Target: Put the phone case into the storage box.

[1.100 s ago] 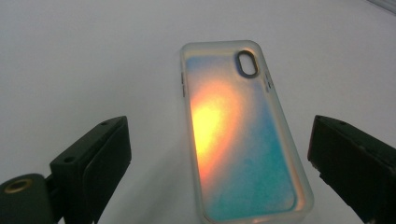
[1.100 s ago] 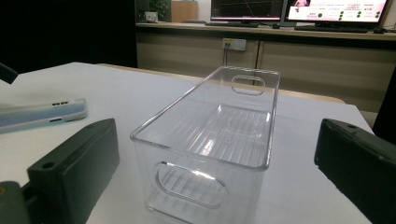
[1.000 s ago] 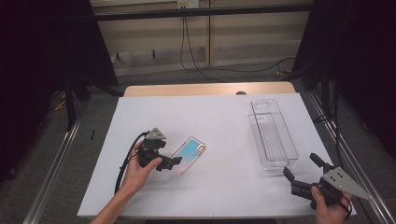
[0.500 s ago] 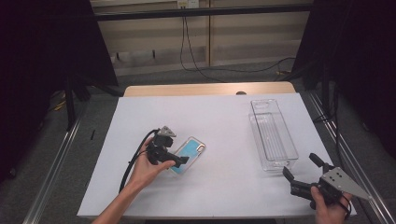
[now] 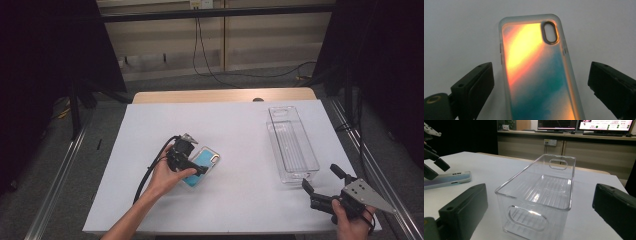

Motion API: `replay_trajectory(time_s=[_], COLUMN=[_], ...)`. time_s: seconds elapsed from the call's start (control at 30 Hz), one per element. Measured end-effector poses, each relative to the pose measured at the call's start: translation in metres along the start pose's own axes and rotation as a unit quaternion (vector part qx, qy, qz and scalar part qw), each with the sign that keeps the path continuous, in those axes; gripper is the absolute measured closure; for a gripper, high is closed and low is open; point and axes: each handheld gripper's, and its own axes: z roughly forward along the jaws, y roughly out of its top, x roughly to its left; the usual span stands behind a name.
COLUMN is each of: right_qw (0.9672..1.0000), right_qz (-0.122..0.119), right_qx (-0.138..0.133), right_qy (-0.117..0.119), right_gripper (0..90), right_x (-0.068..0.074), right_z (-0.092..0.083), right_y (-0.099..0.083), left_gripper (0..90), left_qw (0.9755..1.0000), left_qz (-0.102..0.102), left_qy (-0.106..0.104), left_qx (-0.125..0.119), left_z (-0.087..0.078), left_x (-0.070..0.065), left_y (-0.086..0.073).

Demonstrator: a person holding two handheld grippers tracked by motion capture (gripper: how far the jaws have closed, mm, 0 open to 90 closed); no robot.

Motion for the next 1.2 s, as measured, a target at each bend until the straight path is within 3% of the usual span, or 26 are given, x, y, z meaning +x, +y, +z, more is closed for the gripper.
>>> replay_trajectory(time_s=[0.1,0.17,0.33,0.47,0.6,0.97,1.2], right_qw=[1.0000,1.0000,1.0000,1.0000,1.0000,1.0000,1.0000], right_qz=[-0.003,0.000,0.001,0.000,0.001,0.000,0.000], right_qx=[-0.001,0.000,-0.002,-0.002,0.000,-0.004,-0.002], right_qy=[0.002,0.002,-0.001,0.000,-0.001,0.000,0.002], right_gripper=[0.0,0.0,0.0,0.0,0.0,0.0,0.0], right_x=[0.001,0.000,0.001,0.002,0.002,0.000,0.001], right_z=[0.000,-0.001,-0.002,-0.002,0.000,-0.002,-0.001], right_y=[0.000,0.000,0.000,0.000,0.000,0.000,0.000], left_gripper=[6.7,6.5,5.4,6.2,6.6,6.2,8.0], left_qw=[1.0000,0.9995,0.9993,0.9990,0.9977,0.9977,0.9973], left_qz=[0.002,0.006,0.015,0.012,0.029,0.022,0.014], left_qy=[0.003,0.020,0.017,0.025,0.045,0.060,0.062], left_qx=[0.009,0.024,0.029,0.034,0.041,0.024,0.036], left_z=[0.005,0.008,0.010,0.013,0.016,0.017,0.016], left_x=[-0.002,-0.003,-0.006,-0.006,-0.010,-0.014,-0.015], left_y=[-0.001,-0.002,-0.005,-0.005,-0.005,-0.010,-0.007])
